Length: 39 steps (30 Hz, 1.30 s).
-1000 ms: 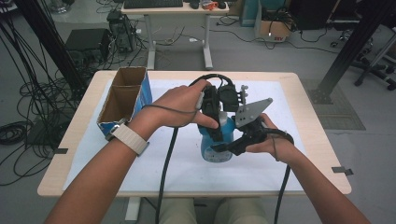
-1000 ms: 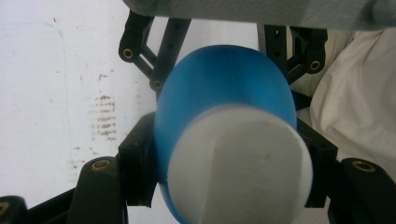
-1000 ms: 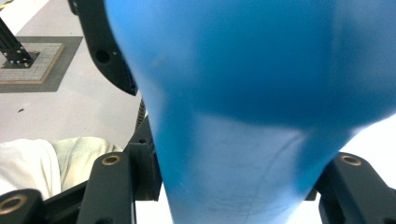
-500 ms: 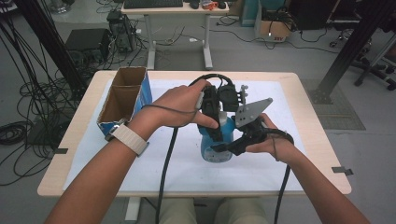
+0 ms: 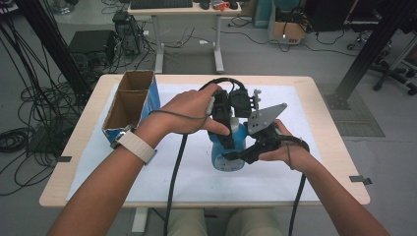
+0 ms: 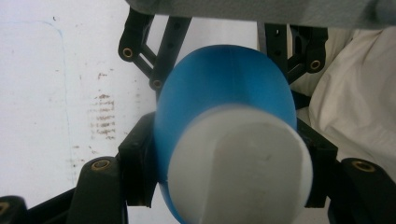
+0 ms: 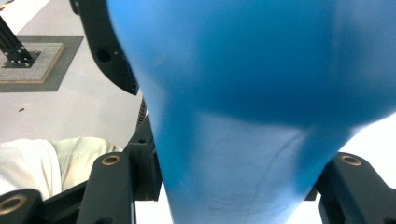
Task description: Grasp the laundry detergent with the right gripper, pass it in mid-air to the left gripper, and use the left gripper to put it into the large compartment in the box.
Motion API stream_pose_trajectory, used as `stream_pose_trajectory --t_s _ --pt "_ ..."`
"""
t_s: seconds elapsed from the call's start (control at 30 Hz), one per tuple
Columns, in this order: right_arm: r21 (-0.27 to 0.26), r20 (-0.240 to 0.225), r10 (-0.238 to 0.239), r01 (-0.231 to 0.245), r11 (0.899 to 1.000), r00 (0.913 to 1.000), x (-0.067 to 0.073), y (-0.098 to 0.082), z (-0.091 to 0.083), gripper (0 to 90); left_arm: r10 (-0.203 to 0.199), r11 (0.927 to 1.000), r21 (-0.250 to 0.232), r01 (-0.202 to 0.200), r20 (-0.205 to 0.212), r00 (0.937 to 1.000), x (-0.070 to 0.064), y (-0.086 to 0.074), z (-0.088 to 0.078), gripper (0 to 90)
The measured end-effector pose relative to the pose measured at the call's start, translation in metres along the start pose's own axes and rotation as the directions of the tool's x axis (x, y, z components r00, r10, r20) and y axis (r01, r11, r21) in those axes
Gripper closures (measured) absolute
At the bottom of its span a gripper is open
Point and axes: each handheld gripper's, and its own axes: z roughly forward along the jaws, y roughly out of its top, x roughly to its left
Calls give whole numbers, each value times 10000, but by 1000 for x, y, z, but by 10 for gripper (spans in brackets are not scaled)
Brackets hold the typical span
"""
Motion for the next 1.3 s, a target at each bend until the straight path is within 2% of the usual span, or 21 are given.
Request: stream_pose_trajectory --t_s 0.63,0.8,0.83,0.9,0.93,0.97,1.0,1.03,1.07,1.1,1.13,1.2,1.27,1.3 --pt "-54 -30 -16 15 10000 10000 -1 0 0 425 -22 10000 -39 22 -23 10000 0 0 0 376" --pt "-54 -25 -70 70 10000 10000 -1 0 1 423 12 10000 82 -12 -3 10000 0 2 0 376" --pt "-92 38 -256 256 9996 9997 -2 -1 2 422 -38 9999 113 37 28 10000 0 2 0 377" --pt "-49 -71 -287 286 9996 9996 -3 -1 2 412 113 9996 273 -116 83 9999 1 3 0 377" --pt "17 -130 -292 292 9996 9995 -3 -1 2 380 160 9996 241 -162 85 9998 2 3 2 377" --pt "133 -91 -227 228 9997 9997 -3 -2 2 289 51 9997 228 -53 64 10000 1 3 2 377" --pt "298 -40 -91 92 9995 10000 -3 -3 1 242 -34 9997 239 33 65 10000 1 2 2 377" --pt "480 17 42 -43 9988 10000 -3 -6 0 193 116 9988 479 -120 80 9999 3 2 1 376" --pt "589 27 153 -155 9981 9999 -5 -9 -2 112 142 9986 507 -144 39 9999 3 2 2 377" --pt "621 81 253 -257 9977 9996 -6 -12 -4 72 106 9984 559 -108 47 9999 3 1 2 377" --pt "646 102 518 -524 9965 9986 -6 -15 -9 50 87 9984 563 -88 36 10000 3 0 2 377" --pt "803 328 640 -665 9946 9974 -7 -21 -19 48 44 9984 568 -45 13 10000 4 -1 2 377" --pt "996 415 596 -635 9930 9974 -9 -26 -27 33 -506 9971 571 496 161 9986 3 -4 3 376" --pt "1128 324 827 -859 9899 9960 -8 -28 -34 23 -455 9971 612 445 146 9989 3 -4 2 376"
